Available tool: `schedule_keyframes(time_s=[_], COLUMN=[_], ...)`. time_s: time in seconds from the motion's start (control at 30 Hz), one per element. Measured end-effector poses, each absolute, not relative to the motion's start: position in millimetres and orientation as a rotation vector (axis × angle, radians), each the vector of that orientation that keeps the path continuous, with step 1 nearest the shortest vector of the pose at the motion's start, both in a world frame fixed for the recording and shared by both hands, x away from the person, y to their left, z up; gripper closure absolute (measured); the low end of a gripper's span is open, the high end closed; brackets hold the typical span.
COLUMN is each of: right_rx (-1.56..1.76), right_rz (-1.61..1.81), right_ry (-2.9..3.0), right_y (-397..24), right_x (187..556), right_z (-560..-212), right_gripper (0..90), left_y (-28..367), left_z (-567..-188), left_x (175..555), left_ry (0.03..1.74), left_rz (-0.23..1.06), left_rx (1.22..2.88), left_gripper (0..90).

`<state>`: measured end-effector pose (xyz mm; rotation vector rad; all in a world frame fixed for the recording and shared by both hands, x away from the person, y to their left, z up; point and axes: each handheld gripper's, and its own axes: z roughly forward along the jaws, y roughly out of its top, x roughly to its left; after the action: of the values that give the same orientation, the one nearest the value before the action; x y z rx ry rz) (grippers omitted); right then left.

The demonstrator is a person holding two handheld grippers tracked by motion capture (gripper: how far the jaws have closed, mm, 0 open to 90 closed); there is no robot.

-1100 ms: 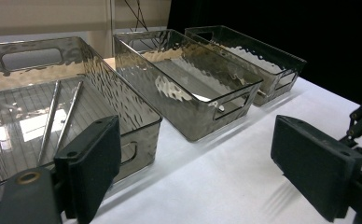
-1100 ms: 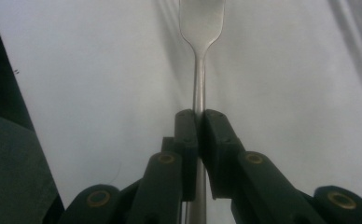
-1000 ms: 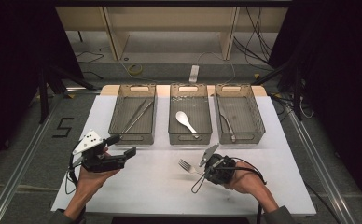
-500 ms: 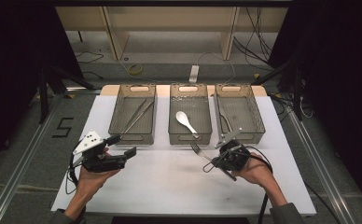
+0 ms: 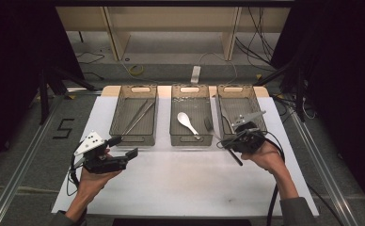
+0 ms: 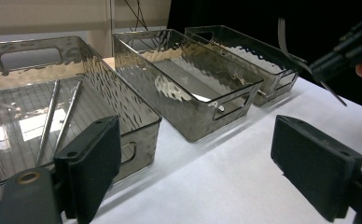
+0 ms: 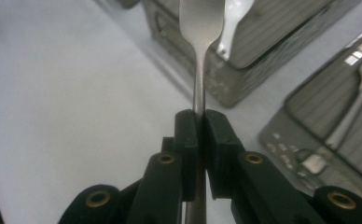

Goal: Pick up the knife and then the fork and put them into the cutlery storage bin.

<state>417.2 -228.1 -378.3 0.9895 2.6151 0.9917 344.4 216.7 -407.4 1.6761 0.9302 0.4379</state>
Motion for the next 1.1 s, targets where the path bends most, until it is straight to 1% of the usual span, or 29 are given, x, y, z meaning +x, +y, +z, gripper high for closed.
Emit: schedule_keyframes(time_s=[0.2, 0.63, 1.1], right_rx=[1.043, 1.092, 1.172], right_rz=[1.030, 1.049, 1.058], right_ry=[2.553, 2.476, 2.406], right_y=[-238, -244, -247], right_x=[434, 457, 483], right_z=[-367, -349, -340], right_gripper=[84.8, 84.8, 84.8], left_y=[217, 217, 217], left_z=[-407, -407, -407], left_x=[345, 345, 344], left_ry=[0.931, 0.930, 0.930], left_rz=[0.437, 0.440, 0.438], left_rx=[1.676, 1.674, 1.665], left_gripper=[15.7, 15.7, 15.7])
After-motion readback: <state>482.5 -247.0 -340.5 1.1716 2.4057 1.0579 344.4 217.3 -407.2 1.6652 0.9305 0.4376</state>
